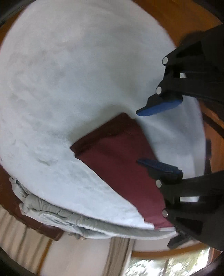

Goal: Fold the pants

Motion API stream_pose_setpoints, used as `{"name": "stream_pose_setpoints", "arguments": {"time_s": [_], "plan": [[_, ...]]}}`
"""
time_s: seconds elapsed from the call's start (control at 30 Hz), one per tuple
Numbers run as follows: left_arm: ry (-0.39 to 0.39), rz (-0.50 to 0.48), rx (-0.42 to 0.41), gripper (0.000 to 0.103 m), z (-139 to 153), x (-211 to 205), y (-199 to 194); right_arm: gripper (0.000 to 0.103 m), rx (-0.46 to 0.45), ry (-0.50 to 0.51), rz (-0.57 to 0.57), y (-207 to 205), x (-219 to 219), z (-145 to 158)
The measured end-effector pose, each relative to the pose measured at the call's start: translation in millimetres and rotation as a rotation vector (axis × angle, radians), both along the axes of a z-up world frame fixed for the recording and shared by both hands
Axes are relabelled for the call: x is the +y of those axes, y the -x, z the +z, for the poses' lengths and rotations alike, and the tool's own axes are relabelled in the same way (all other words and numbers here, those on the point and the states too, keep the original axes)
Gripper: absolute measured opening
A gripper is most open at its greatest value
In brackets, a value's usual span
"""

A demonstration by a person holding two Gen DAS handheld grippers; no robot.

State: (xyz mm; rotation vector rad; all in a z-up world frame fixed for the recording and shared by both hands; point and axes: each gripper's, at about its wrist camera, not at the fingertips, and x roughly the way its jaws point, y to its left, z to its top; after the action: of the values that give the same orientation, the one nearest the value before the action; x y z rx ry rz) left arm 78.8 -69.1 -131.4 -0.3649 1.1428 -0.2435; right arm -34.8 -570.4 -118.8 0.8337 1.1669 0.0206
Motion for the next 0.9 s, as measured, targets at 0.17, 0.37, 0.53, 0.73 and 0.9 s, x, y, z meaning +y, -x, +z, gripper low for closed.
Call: {"name": "stream_pose_setpoints", "arguments": {"time_s": [0.17,0.37,0.53,0.73,0.9], "plan": [[-0.012,-0.071,-0.022,0.082,6.4,-34.9,-10.5,0.052,0.040,-0.155,-0.028,2.2,16.5,-24.0],[-0.022,-0.100,0.024,0.083,-14.7,-48.7,-20.4,0.060,0.043,-0.251,-0.147,-16.8,19.9,-50.7],[0.002,-0.082,0.069,0.083,-34.1,-38.3,-18.2,0.057,-0.024,-0.291,-0.168,-35.5,15.3,-52.9],[-0.004,-0.071,0.071,0.083,-31.9,-31.7,-13.8,0.036,-0.006,-0.082,-0.037,-33.9,27.2,-23.1],[-0.012,-0.067,0.069,0.084,-33.7,-34.3,-12.0,0.036,-0.066,-0.020,-0.010,-32.3,22.6,9.4]]}}
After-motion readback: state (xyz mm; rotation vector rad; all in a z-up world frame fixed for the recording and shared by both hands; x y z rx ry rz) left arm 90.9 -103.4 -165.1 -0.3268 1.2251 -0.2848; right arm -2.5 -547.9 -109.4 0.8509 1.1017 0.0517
